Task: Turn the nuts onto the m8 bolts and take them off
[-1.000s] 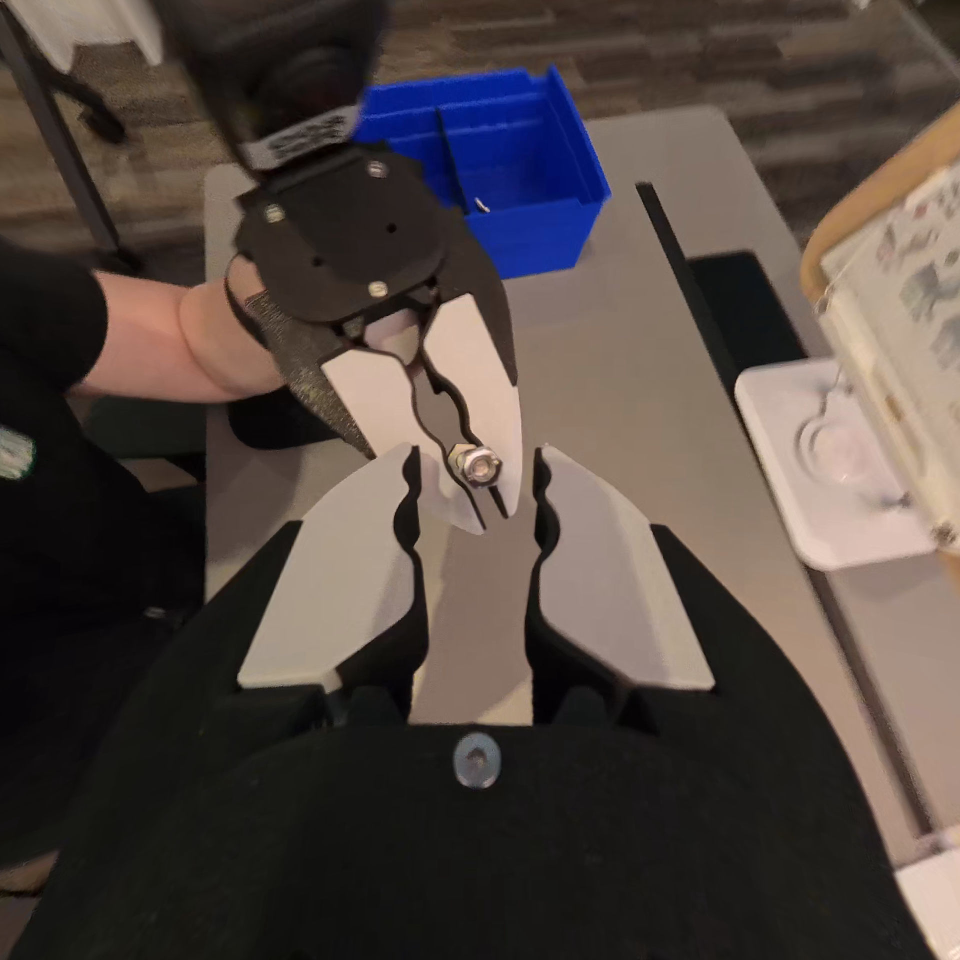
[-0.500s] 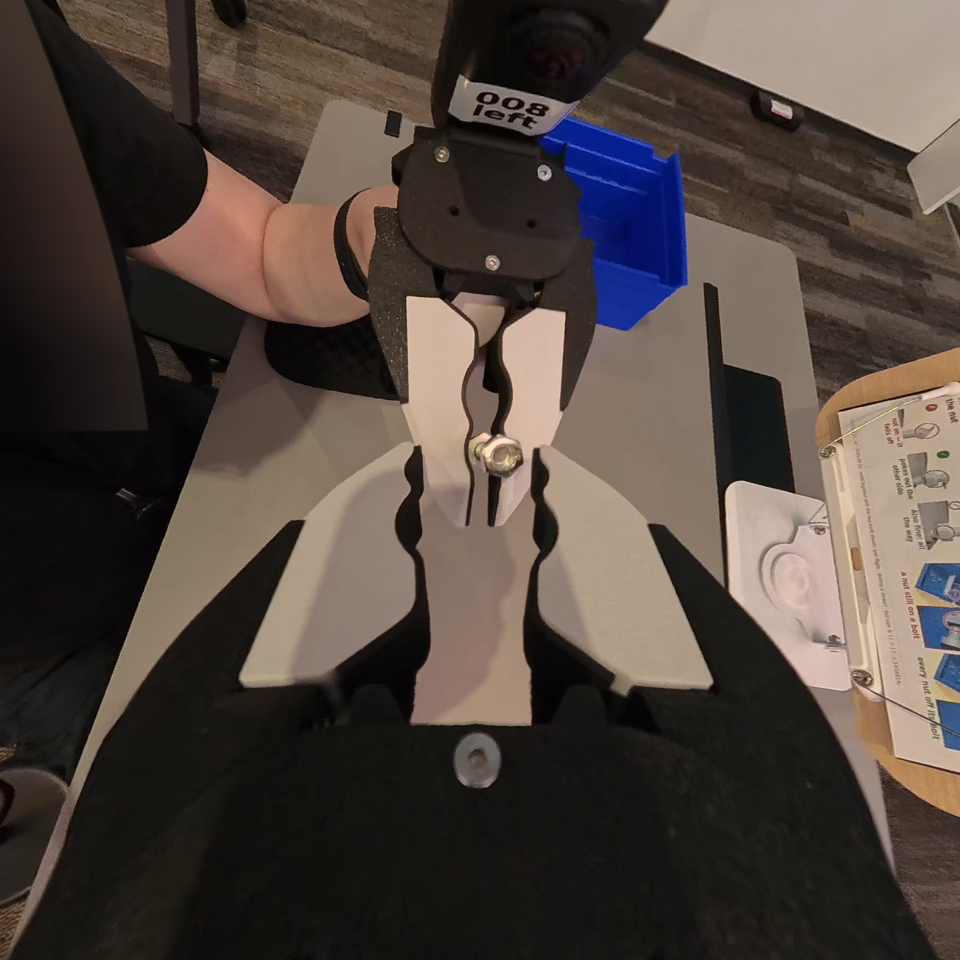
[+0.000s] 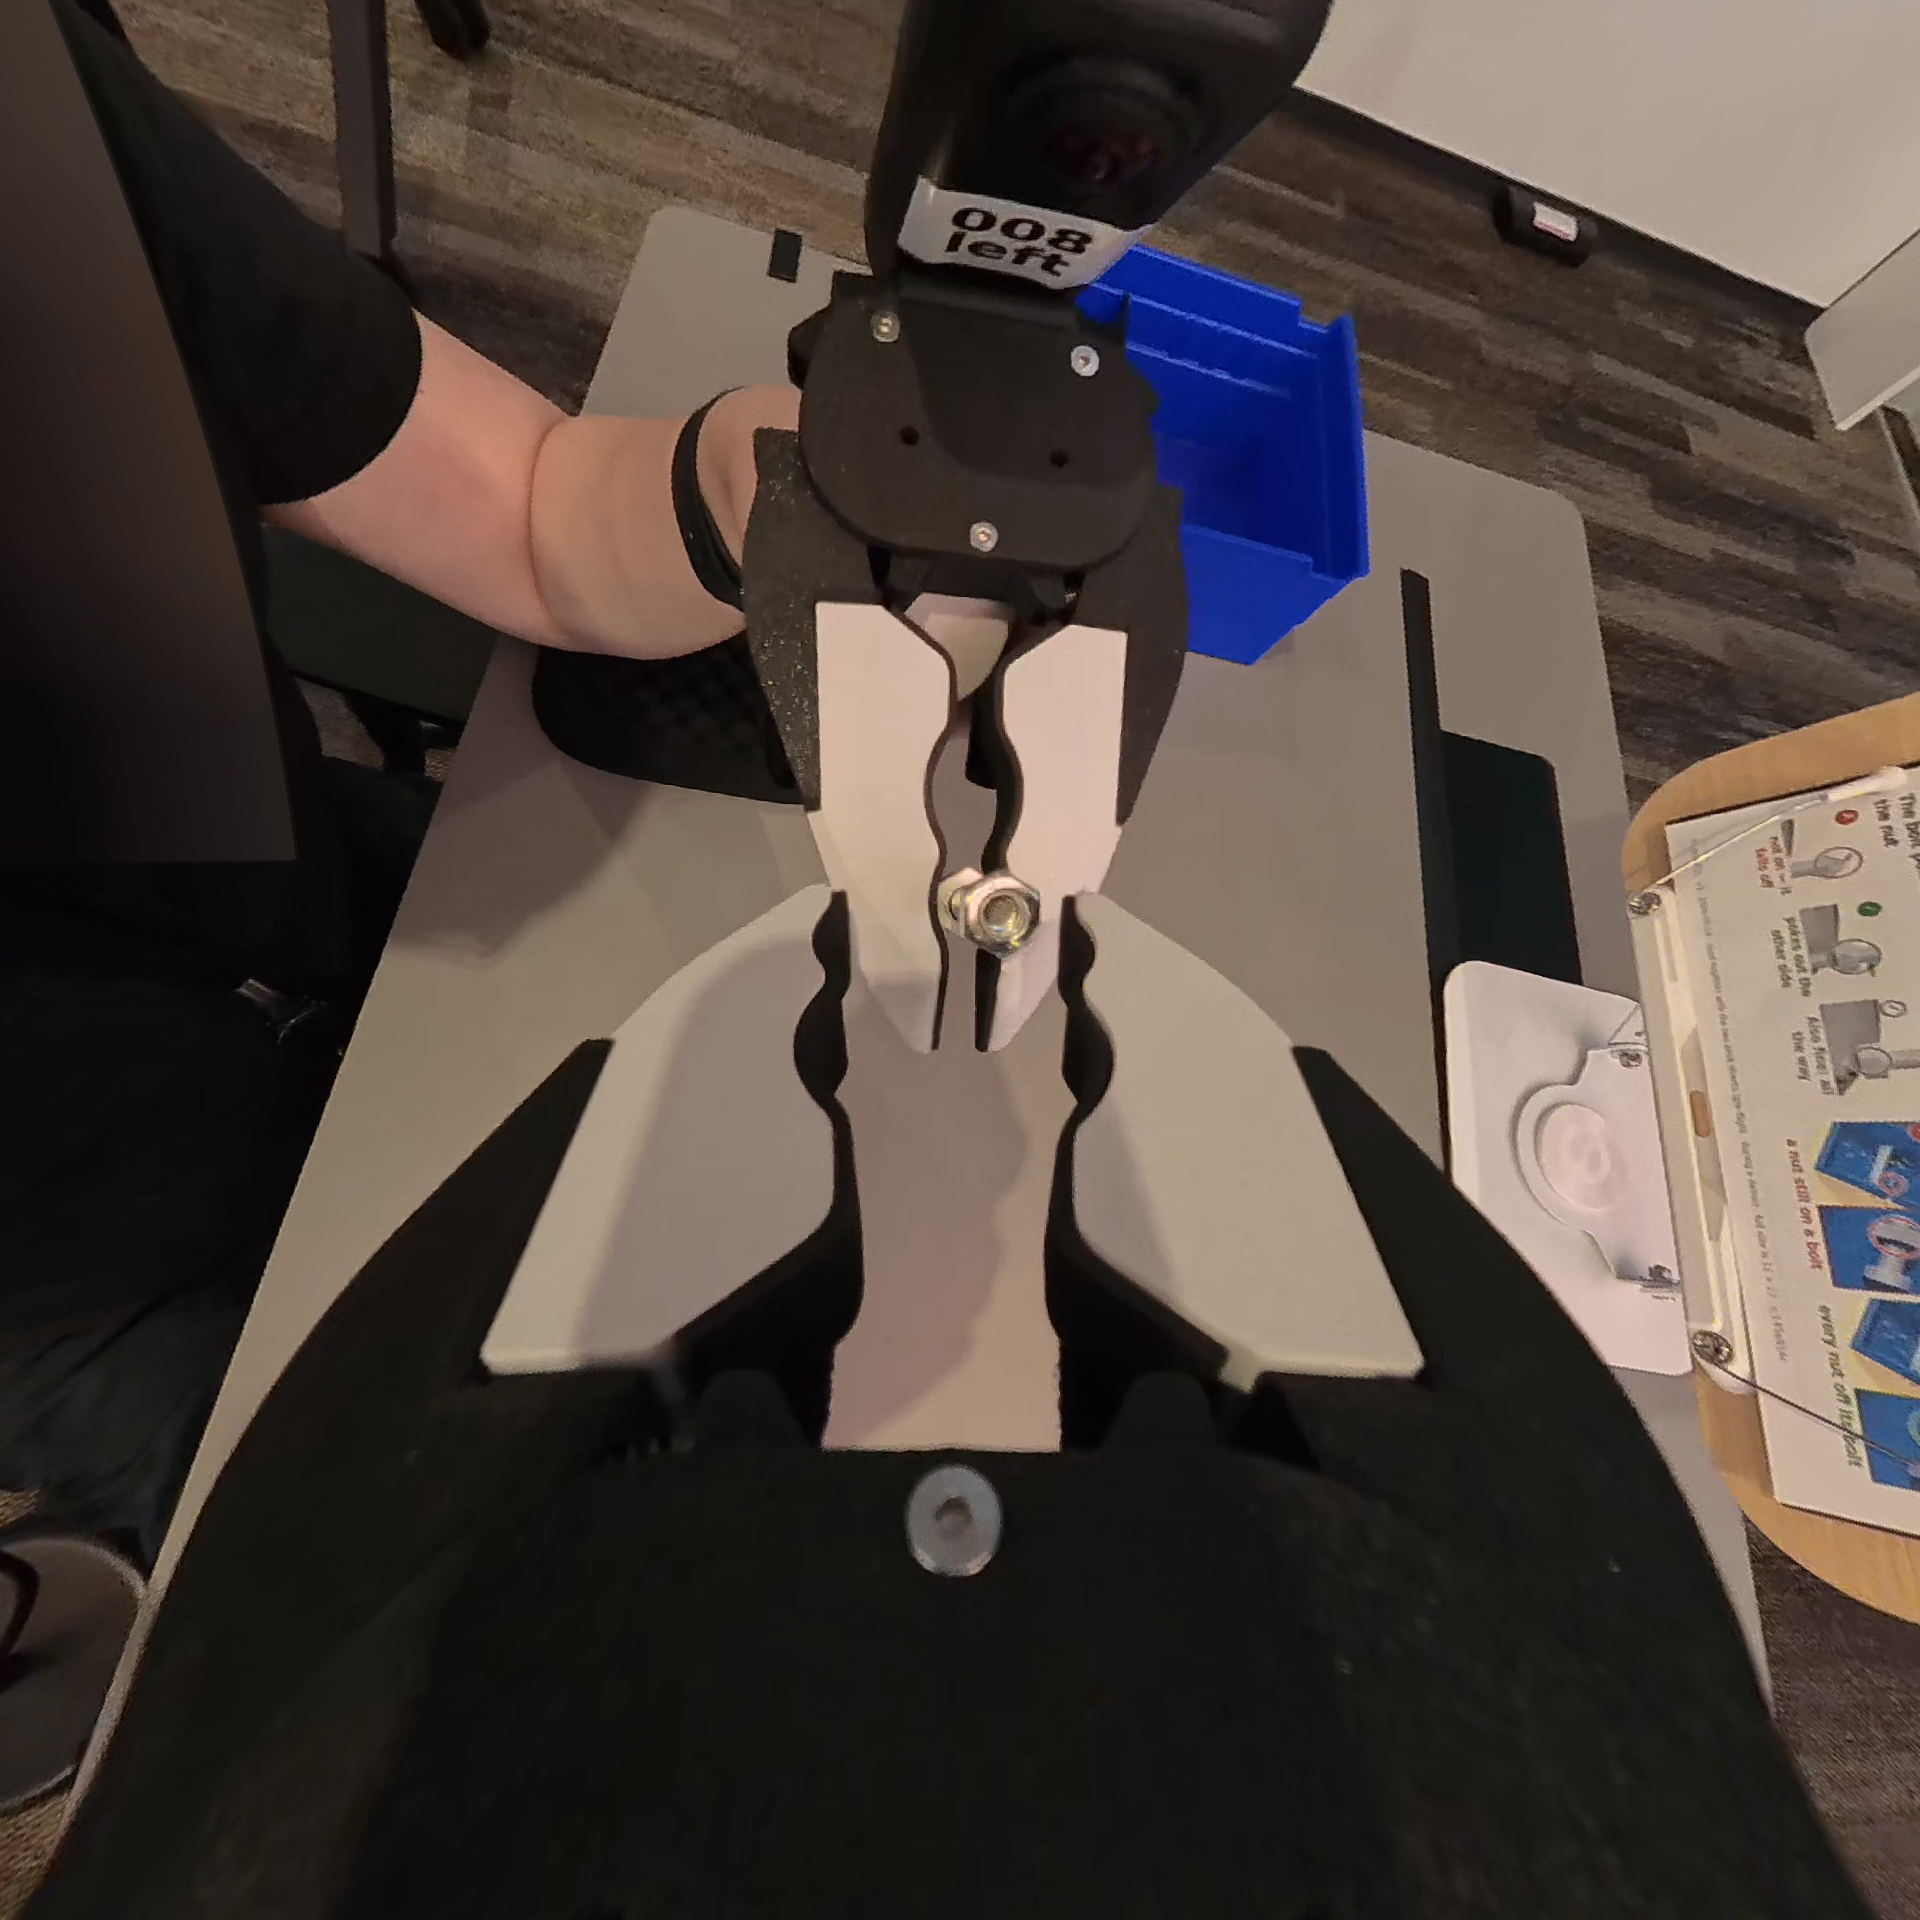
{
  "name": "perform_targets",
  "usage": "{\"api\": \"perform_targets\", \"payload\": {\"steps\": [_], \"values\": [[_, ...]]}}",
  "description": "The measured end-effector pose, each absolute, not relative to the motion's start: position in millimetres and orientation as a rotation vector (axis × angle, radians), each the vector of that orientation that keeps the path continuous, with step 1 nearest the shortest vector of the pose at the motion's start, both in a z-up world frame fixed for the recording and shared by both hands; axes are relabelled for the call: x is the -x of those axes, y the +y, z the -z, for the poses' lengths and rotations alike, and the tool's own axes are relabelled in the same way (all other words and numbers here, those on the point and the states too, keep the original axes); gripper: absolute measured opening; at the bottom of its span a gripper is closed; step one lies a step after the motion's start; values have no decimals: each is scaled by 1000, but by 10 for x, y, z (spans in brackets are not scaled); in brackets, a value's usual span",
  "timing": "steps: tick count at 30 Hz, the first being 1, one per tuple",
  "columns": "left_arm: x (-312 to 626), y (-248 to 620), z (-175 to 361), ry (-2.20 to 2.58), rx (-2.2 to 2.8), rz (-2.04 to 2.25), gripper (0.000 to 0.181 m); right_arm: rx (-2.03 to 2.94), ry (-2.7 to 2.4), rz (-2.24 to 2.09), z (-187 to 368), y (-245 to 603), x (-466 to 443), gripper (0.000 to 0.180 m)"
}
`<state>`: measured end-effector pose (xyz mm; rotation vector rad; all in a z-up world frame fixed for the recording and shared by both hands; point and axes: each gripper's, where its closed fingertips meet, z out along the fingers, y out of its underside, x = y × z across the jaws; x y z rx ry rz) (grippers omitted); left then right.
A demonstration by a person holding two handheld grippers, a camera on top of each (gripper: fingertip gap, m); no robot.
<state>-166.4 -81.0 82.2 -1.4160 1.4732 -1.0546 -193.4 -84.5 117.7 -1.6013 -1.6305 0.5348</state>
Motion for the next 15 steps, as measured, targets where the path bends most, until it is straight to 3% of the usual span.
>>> {"api": "perform_targets", "payload": {"steps": [15], "values": [[1669,-785,-829,1472,1407,1049,10,1649,-1678,-508,-1127,-867,1939,38]]}}
